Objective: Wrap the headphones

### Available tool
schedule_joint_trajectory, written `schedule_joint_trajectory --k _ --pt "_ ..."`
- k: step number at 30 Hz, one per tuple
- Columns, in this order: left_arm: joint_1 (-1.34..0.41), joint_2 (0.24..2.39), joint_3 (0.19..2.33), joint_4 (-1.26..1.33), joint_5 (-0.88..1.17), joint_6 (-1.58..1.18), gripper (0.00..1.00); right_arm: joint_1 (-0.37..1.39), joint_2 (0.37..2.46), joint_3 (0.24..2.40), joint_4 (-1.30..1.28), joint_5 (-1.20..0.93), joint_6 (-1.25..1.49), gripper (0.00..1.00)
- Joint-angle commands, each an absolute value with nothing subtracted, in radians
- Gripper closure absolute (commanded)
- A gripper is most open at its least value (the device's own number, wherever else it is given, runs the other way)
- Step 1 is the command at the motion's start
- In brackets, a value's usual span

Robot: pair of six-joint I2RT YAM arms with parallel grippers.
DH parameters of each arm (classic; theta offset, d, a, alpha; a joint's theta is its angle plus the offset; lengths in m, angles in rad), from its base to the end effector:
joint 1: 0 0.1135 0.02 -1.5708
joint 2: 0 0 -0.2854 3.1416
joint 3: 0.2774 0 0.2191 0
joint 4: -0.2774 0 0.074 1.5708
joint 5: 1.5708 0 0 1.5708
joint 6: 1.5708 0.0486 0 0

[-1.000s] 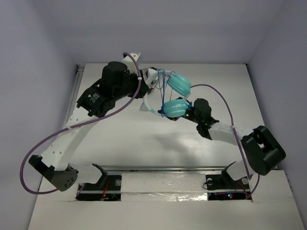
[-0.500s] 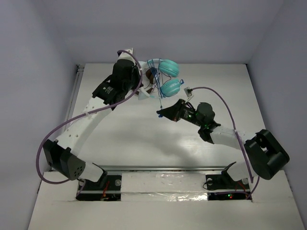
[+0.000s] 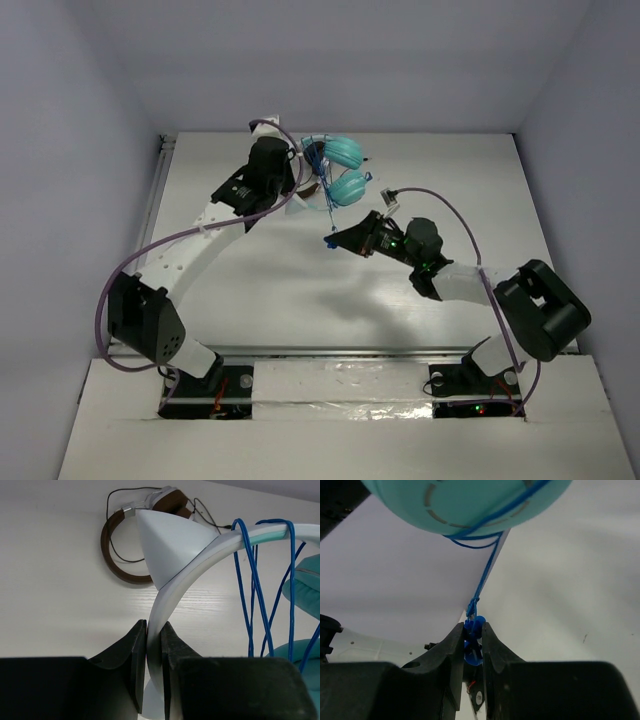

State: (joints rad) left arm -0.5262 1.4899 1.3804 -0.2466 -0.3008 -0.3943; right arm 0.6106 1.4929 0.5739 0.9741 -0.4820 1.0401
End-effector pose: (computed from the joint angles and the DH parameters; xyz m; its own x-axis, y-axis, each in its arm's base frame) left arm 0.2890 -0.1512 0.3926 -0.3704 -0.2092 -0.9050 0.1054 0.9586 -0.2647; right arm 0.2249 0.1848 0.2734 -0.7424 0.4132 -0.5274 -0.4880 0.2059 0.8482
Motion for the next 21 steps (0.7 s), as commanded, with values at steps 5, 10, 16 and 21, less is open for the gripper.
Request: schedule_joint_trajectory --k 5,10,16,21 --pt "-0.570 1.437 1.194 -0.006 -0.429 -0.469 1.00 0.629 1.528 0.583 1.084 -0.541 1.153 0.88" --pt "-0.621 1.424 1.043 0.064 -0.439 -0.524 1.00 0.629 1.595 0.588 1.129 -0.525 1.247 0.87" --pt "-0.687 1.439 0.973 0.091 -0.423 -0.566 1.00 0.638 1.692 0.549 1.242 -0.440 1.380 0.82" --pt "-0.698 1.457 0.960 0.078 -0.368 -0.580 1.00 0.670 1.700 0.515 1.256 -0.330 1.411 0.73"
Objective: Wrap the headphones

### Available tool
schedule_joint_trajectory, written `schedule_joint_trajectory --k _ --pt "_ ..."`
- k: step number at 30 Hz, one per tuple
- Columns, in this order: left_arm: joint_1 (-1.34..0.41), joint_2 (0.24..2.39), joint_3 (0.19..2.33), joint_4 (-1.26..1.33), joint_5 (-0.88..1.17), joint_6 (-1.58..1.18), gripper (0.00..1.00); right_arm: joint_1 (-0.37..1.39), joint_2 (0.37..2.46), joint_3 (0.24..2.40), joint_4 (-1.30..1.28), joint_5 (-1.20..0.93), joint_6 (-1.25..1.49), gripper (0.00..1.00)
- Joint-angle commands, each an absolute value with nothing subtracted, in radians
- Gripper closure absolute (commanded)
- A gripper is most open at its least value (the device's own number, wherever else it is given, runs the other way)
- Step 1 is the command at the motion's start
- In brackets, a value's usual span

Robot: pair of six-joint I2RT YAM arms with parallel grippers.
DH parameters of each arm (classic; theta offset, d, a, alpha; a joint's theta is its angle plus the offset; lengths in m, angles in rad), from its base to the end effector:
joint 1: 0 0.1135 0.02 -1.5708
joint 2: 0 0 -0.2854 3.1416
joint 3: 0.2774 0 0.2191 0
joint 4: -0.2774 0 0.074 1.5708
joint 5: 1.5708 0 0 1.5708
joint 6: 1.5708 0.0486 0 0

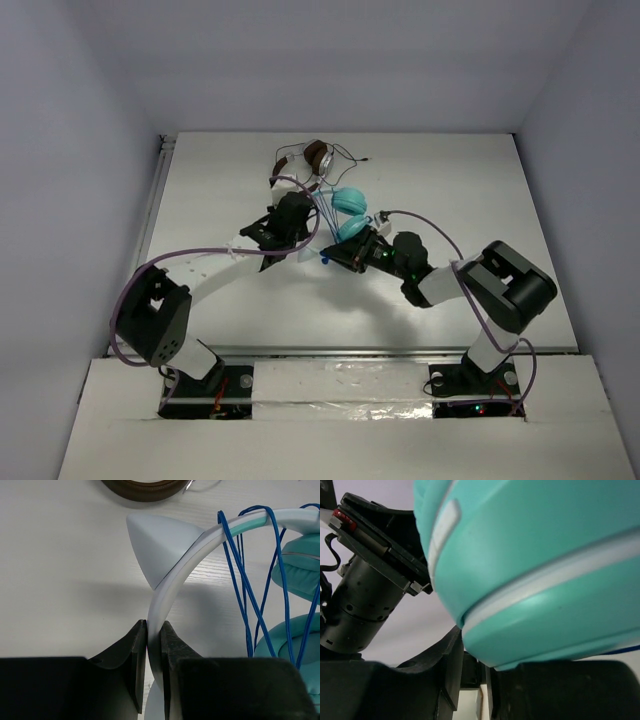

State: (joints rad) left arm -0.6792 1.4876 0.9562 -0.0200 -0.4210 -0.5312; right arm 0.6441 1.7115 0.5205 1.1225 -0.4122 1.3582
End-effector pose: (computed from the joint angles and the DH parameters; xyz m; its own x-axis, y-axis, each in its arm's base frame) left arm 0.2530 -0.1788 0.2809 -0.5047 -0.1868 -0.8429 0.0543 0.9675 -0.2469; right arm 0.2379 0.2030 0.2145 -0.8618 0.4729 -0.1837 -0.1300 0.1441 0.9810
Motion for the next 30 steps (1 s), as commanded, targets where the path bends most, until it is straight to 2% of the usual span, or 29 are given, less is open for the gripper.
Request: schedule_joint_trajectory --k 1,3,8,11,27,28,30 --pt "-0.698 1.460 0.968 0.069 -0.365 -0.578 1.00 0.679 1.692 0.509 1.252 -0.312 1.414 0.71" --pt "-0.698 1.470 0.974 0.046 -0.365 -0.578 1.00 0.689 1.678 0.499 1.207 -0.256 1.414 0.66" --pt "-0.698 1.486 0.966 0.044 -0.341 -0.597 1.00 0.707 1.635 0.485 1.161 -0.180 1.433 0.65" --pt "-0.698 1.505 0.951 0.046 -0.325 -0.604 1.00 0.707 1.623 0.474 1.155 -0.160 1.453 0.60" --pt "-0.725 1.494 0.908 0.038 -0.275 -0.609 1.00 0.725 1.615 0.509 1.014 -0.015 1.450 0.56" --pt "-0.726 1.496 0.910 0.038 -0.262 -0.609 1.00 0.726 1.615 0.515 0.997 -0.009 1.444 0.53" --pt "-0.726 1.503 0.913 0.032 -0.244 -0.611 1.00 0.726 1.611 0.525 0.971 -0.006 1.427 0.52"
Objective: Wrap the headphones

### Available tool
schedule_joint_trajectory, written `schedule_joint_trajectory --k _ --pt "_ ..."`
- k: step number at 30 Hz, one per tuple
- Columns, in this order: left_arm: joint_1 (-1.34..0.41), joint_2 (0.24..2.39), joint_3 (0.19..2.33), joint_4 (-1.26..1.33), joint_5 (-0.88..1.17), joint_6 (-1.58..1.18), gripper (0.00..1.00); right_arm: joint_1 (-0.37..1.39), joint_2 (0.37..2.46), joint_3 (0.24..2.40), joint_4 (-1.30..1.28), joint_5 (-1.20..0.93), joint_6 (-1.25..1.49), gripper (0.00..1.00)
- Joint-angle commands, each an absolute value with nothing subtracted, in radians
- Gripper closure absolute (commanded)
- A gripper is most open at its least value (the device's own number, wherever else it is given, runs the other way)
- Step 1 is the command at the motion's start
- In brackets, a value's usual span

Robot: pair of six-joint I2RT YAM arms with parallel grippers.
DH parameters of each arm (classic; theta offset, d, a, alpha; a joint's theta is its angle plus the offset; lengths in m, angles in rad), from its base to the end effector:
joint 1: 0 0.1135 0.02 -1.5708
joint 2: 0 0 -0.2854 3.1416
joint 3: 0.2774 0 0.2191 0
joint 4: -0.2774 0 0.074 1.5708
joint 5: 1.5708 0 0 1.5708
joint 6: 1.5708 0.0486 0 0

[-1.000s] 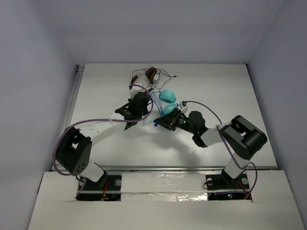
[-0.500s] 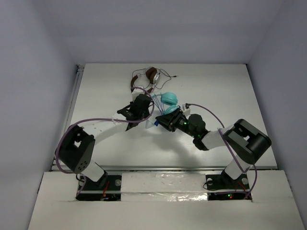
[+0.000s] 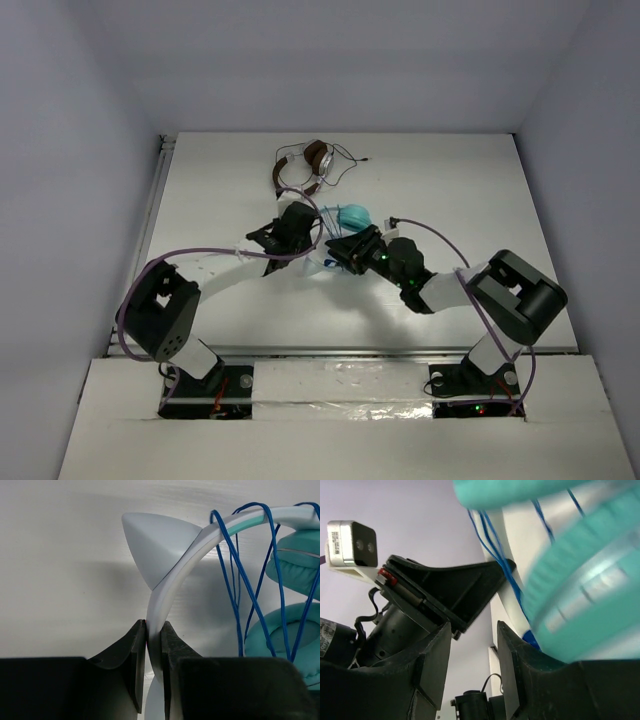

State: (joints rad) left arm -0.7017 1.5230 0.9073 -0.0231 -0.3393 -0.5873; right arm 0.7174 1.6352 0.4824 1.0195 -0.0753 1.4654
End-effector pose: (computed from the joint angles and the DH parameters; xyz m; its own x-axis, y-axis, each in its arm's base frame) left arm 0.2466 -0.1873 0.2544 -0.6033 -0.1743 -0.7783 0.0845 0.9564 -0.2797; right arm 0.2237 0.2001 0.2138 -0.7183 0.6893 -0.0943 0.0247 0.1608 0.9867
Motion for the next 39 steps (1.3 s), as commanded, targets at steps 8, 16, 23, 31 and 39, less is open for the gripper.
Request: schedule_joint_trajectory --k 8,16,23,31,39 --pt "-0.726 1.528 0.934 0.005 -0.144 -0.600 1.00 0.735 1.477 0.541 0.850 0.037 1.339 0.53" --pt "-0.726 1.456 0.962 -0.060 -0.124 -0.581 1.00 0.735 1.117 0.572 0.585 0.135 1.175 0.80" --pt "-0.726 1.498 1.009 -0.049 -0.117 -0.545 1.00 0.735 0.864 0.586 0.373 0.244 0.930 1.00" --pt "-0.726 1.623 1.078 -0.054 -0.193 -0.474 1.00 0.735 0.660 0.612 0.103 0.279 0.770 1.00" --pt "-0.726 1.692 1.095 -0.058 -0.199 -0.457 1.00 0.735 0.511 0.646 -0.099 0.350 0.703 0.85"
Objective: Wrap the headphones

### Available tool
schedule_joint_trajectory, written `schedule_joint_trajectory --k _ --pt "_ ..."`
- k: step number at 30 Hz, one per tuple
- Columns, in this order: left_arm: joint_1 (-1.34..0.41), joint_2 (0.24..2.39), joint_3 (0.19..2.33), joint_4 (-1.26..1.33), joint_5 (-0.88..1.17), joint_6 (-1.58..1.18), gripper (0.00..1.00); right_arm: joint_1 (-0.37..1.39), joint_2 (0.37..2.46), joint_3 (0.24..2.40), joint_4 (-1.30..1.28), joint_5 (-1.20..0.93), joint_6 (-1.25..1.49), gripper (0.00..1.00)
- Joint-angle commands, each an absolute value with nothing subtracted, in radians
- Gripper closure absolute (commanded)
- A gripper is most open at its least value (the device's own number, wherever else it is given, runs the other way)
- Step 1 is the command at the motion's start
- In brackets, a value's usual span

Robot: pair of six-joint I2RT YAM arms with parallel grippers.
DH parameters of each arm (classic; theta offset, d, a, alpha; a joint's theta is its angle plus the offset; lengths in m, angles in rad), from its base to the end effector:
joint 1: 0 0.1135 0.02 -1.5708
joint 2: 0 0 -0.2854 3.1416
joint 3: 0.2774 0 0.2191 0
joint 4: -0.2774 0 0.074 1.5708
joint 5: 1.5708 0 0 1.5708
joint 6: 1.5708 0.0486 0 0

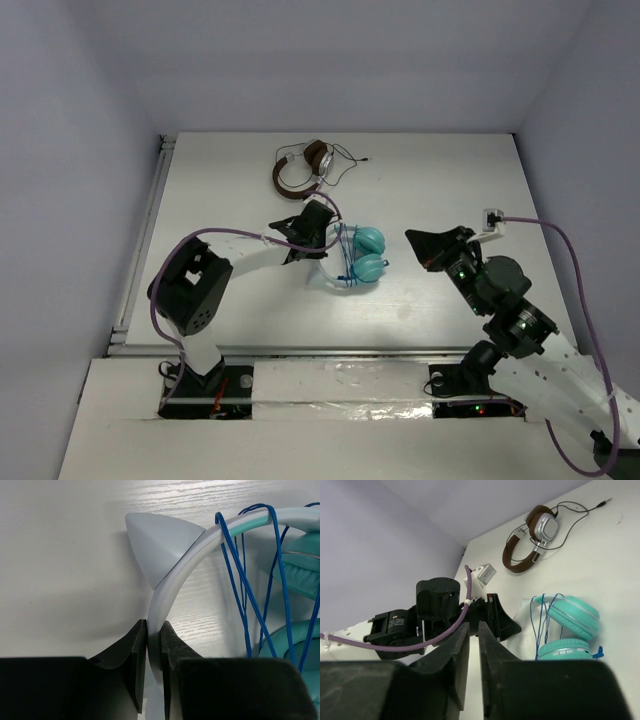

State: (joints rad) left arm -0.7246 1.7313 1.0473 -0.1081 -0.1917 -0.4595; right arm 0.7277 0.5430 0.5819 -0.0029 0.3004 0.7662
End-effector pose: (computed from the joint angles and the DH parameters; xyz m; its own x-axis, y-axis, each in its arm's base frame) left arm 0.2699 -0.2266 0.2219 -0.7219 0.0576 -0.6897 0.2570 0.9476 -0.1899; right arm 0.0874 0.0586 0.3335 -0.2681 0.6482 -0.7127 -0.3173 0.6391 0.7006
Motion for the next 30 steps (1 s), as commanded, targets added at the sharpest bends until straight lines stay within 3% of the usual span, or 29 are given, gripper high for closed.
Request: schedule_joint_trajectory --k 1,2,3,5,6,9,14,15,20,22,23,24,25,29,30 --pt "-0.726 1.690 1.092 -0.060 -0.202 -0.456 0.97 0.735 0.506 0.650 -0.110 0.353 0.698 0.80" --pt "-0.726 1.686 1.092 -0.064 -0.207 -0.453 0.90 0.735 0.502 0.658 -0.121 0.357 0.690 0.74" --pt "-0.726 1.683 1.091 -0.078 -0.222 -0.451 0.86 0.735 0.500 0.666 -0.149 0.382 0.692 0.59" --pt "-0.726 1.666 1.083 -0.089 -0.236 -0.448 0.74 0.735 0.499 0.692 -0.181 0.419 0.692 0.47" --pt "-0.726 1.655 1.078 -0.098 -0.245 -0.446 0.70 0.735 0.497 0.701 -0.207 0.449 0.689 0.36" --pt "-0.726 1.580 1.060 -0.110 -0.255 -0.452 0.54 0.735 0.486 0.764 -0.260 0.494 0.657 0.22" --pt "-0.735 1.401 1.055 -0.170 -0.305 -0.456 0.28 0.735 0.448 0.871 -0.314 0.532 0.585 0.20" --pt "-0.735 1.373 1.055 -0.192 -0.323 -0.456 0.27 0.735 0.440 0.903 -0.330 0.549 0.577 0.20" --pt "-0.735 1.099 1.031 -0.195 -0.333 -0.427 0.24 0.735 0.361 0.957 -0.362 0.621 0.535 0.29" --pt "-0.735 1.017 1.029 -0.192 -0.344 -0.414 0.20 0.735 0.336 0.963 -0.364 0.656 0.528 0.49" --pt "-0.735 0.984 1.037 -0.196 -0.341 -0.404 0.14 0.735 0.325 0.965 -0.365 0.667 0.520 0.67" --pt "-0.735 0.929 1.043 -0.215 -0.330 -0.375 0.09 0.735 0.313 0.971 -0.382 0.681 0.519 0.94" --pt "-0.735 0.908 1.055 -0.233 -0.337 -0.370 0.07 0.735 0.313 0.980 -0.399 0.690 0.514 1.00" --pt "-0.735 0.827 1.091 -0.291 -0.405 -0.364 0.05 0.735 0.314 1.040 -0.488 0.762 0.509 1.00" --pt "-0.735 0.789 1.083 -0.285 -0.417 -0.364 0.04 0.735 0.310 1.040 -0.503 0.781 0.509 0.93"
